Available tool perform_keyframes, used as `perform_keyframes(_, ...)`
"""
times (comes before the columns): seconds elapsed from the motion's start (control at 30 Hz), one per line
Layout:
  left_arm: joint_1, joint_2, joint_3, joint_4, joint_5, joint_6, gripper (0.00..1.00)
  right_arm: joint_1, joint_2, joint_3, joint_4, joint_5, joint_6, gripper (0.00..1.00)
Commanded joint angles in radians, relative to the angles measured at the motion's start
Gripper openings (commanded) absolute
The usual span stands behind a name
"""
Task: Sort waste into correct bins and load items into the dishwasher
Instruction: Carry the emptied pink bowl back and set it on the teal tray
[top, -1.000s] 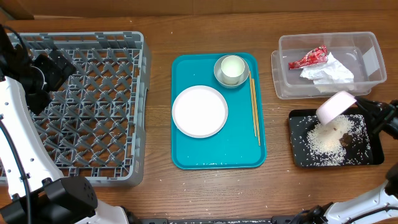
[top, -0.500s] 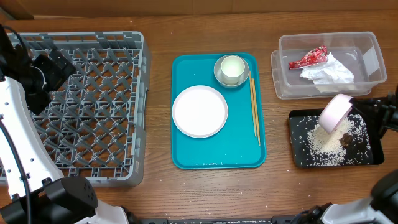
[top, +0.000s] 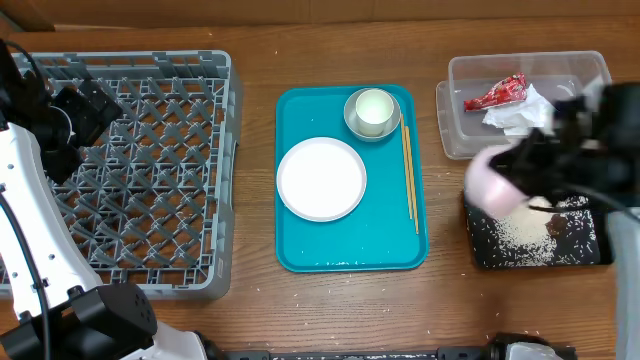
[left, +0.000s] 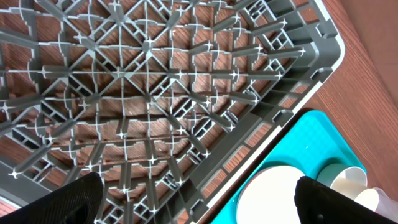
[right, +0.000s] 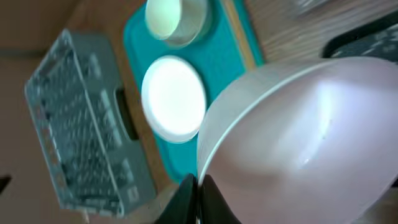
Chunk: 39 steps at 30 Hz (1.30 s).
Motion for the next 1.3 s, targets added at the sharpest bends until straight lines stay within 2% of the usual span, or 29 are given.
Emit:
perform_keyframes(0.0,0.002,-0.014,0.013,0.000,-0.003,-0.010,1.00,0.328,0.018,0.020,0.054,0.215,0.214,0.04)
perform_keyframes(0.23,0.002,-0.014,0.013,0.000,-0.003,-0.010,1.00,0.693,0.100,0.020,0.138,0.397,0.361,0.04)
perform_keyframes(0.53,0.002,-0.014,0.013,0.000,-0.003,-0.010,1.00,0.951,0.273,0.020,0.273,0.412,0.405,0.04)
perform_keyframes(0.73,0.002,-0.014,0.013,0.000,-0.003,-0.010,1.00,1.056,0.334,0.020,0.365,0.413,0.407,0.04)
perform_keyframes(1.0,0.002,-0.014,0.013,0.000,-0.003,-0.010,1.00,1.097,0.335,0.020,0.402,0.424,0.407,0.04)
perform_keyframes(1.27,0.002,-0.014,0.013,0.000,-0.003,-0.010,1.00,1.120,0.366,0.019,0.410,0.572,0.485,0.04)
